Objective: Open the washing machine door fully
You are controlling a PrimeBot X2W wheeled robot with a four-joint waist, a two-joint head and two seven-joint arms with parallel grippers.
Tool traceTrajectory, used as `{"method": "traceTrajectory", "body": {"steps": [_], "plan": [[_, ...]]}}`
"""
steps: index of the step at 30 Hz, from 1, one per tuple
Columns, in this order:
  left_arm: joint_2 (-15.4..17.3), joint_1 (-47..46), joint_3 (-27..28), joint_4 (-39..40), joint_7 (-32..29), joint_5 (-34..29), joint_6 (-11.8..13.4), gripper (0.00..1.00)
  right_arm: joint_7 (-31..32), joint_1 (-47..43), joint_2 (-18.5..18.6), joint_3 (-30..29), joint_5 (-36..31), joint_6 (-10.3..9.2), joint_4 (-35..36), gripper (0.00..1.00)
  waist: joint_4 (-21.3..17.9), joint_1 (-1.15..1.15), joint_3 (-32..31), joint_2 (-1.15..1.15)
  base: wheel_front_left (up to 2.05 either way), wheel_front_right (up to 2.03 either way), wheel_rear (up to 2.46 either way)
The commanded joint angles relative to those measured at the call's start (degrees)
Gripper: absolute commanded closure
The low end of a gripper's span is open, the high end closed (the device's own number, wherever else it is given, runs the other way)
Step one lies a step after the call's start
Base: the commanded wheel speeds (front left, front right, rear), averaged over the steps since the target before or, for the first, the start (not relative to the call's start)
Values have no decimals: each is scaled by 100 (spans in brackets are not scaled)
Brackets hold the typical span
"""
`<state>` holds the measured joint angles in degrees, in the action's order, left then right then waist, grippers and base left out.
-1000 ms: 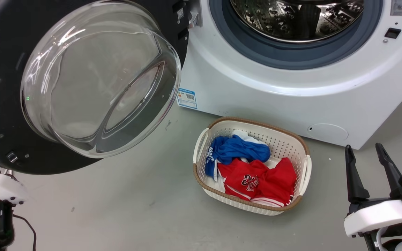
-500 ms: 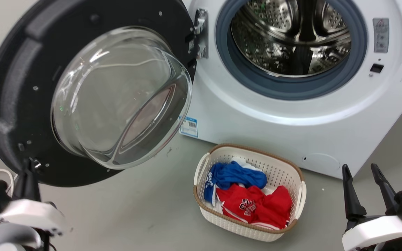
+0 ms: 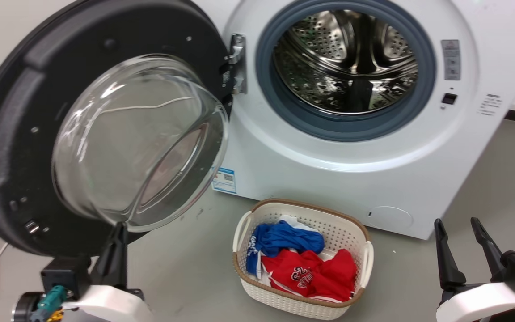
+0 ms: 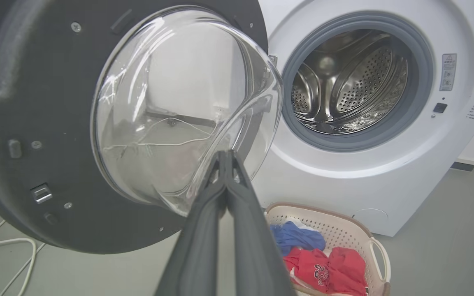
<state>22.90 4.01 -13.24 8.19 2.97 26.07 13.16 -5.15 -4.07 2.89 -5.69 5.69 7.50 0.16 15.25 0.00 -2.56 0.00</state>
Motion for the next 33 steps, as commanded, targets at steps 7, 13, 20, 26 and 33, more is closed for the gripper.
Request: {"method": "traceTrajectory", "body": {"steps": [7, 13, 20, 26, 33], "plan": [[-193, -177, -203, -323, 232, 9, -130, 0, 48, -21, -3, 23, -95, -1, 20, 0, -460, 0, -32, 0, 0, 0, 0], [-268, -353, -354, -667, 408, -103, -192, 0, 104, -67, -3, 117, -144, -1, 98, 0, -852, 0, -12, 0, 0, 0, 0], [-315, -557, -428, -1077, 640, -182, -238, 0, 190, 16, -3, 256, -240, -1, 129, 0, -1439, 0, 86, 0, 0, 0, 0], [-387, -715, -460, -1367, 779, -162, -290, 0, 159, 28, -3, 277, -256, -1, 102, 0, -1754, 0, 163, 0, 0, 0, 0], [-459, -901, -470, -1559, 898, -128, -342, 0, 144, 126, -3, 268, -232, -1, 142, 0, -1842, 0, 294, 0, 0, 0, 0]]}}
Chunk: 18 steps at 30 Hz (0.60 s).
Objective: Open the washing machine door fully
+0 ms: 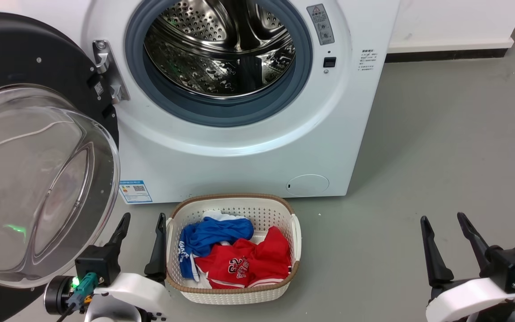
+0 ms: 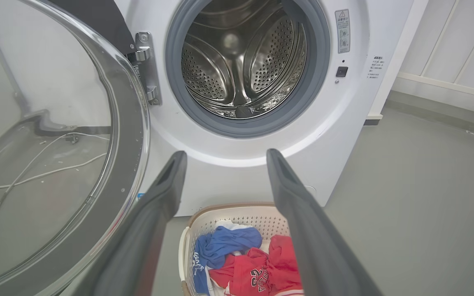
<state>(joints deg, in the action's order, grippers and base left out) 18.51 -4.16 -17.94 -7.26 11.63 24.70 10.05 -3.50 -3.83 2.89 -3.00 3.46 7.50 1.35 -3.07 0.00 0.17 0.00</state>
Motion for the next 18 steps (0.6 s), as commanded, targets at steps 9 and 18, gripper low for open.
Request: {"method": "traceTrajectory", "body": {"steps": [9, 18], "plan": [[-30, -119, 31, -145, 132, 69, -35, 0, -77, 139, -3, -17, 32, -1, -18, 0, -8, 0, 73, 0, 0, 0, 0], [6, -150, 2, -167, 154, 114, -50, 0, -89, 147, -3, -24, 26, -1, -25, 0, 19, 0, 83, 0, 0, 0, 0]]}}
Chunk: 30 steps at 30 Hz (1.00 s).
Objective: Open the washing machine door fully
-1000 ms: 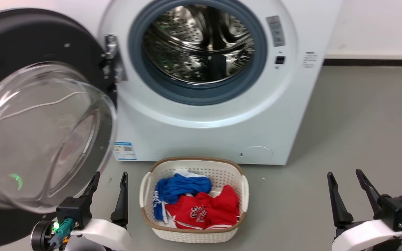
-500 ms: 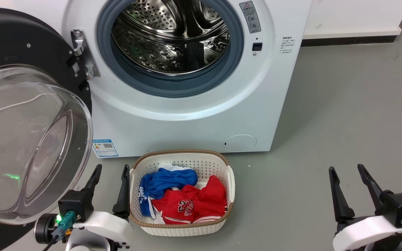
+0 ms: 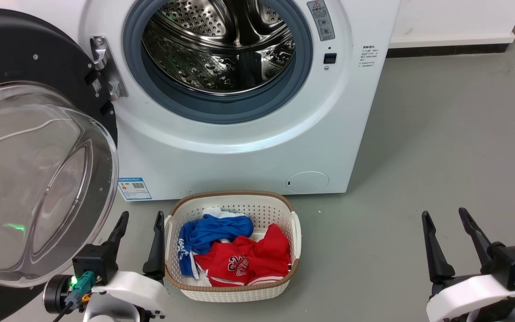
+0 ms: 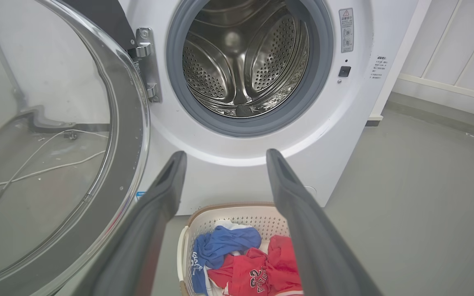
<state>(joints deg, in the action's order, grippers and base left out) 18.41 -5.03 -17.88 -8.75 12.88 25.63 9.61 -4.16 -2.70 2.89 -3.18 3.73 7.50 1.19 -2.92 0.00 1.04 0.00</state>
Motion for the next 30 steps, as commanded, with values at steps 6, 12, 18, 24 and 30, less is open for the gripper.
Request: {"method": "traceTrajectory", "body": {"steps": [6, 12, 18, 24, 30], "plan": [[20, 0, -26, -36, 1, 26, 4, 100, -3, -4, 0, -4, 3, 0, -12, 100, 19, 0, -43, 0, 0, 0, 0], [-105, 69, 72, -126, -101, 380, -85, 100, 50, -9, -3, 2, 473, 0, -179, 100, 30, 0, -48, 0, 0, 0, 0], [-197, 50, 235, -159, -227, 839, -199, 100, 123, 62, 6, -19, 1084, 0, -273, 100, 41, 0, -50, 0, 0, 0, 0], [-339, 16, 474, -217, -411, 1506, -373, 100, 222, 162, 14, -48, 1968, 0, -412, 100, 58, 0, -53, 0, 0, 0, 0], [-437, -7, 640, -255, -539, 1967, -491, 100, 293, 231, 18, -67, 2582, 0, -509, 100, 71, 0, -55, 0, 0, 0, 0]]}}
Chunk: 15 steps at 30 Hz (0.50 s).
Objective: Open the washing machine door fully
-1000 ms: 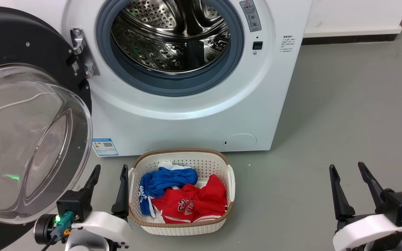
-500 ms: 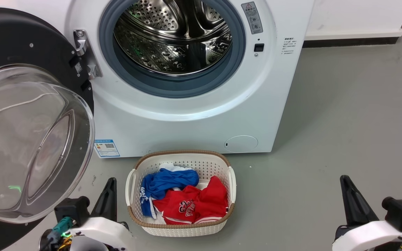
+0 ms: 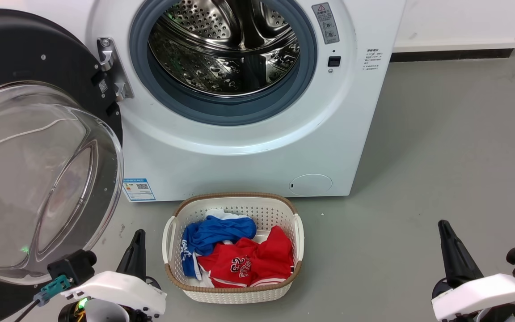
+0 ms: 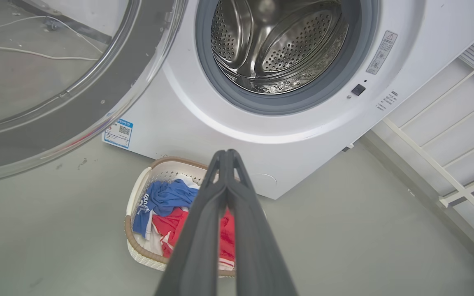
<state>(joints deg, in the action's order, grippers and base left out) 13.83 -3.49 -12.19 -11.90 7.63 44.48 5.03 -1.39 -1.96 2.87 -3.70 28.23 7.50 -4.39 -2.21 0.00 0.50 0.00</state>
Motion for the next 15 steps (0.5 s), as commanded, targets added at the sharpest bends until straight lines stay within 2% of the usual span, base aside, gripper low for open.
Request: {"method": "traceTrajectory", "body": {"steps": [1, 15], "plan": [[5, -166, 99, 55, -36, 155, -54, 100, 28, 169, 21, -19, 228, 0, 34, 100, 2, 0, 0, 0, 0, 0, 0], [-207, -200, 448, 11, -303, 1104, -300, 100, 175, 307, 28, -63, 1488, 0, -163, 100, 33, 0, -5, 0, 0, 0, 0]]}}
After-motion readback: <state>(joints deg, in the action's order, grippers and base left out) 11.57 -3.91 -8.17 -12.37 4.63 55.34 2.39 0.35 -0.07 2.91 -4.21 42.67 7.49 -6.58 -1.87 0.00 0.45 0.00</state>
